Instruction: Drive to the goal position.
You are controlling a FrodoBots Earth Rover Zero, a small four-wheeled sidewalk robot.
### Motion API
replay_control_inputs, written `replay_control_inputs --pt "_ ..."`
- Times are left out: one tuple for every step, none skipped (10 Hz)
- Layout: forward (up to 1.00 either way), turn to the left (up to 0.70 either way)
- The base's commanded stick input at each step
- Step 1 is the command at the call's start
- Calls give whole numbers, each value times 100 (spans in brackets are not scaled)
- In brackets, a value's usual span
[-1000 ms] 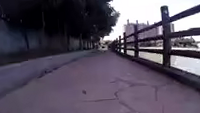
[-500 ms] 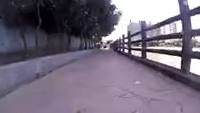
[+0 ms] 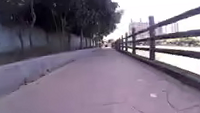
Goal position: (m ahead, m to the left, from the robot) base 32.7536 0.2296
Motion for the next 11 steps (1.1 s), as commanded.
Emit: replay_control_inputs --pt "100 0" --pt "100 0" --pt "100 0" --pt "100 0" --pt "100 0" --pt "100 0" --pt "100 0" --pt "100 0" --pt "100 0" --pt "100 0" --pt "100 0"
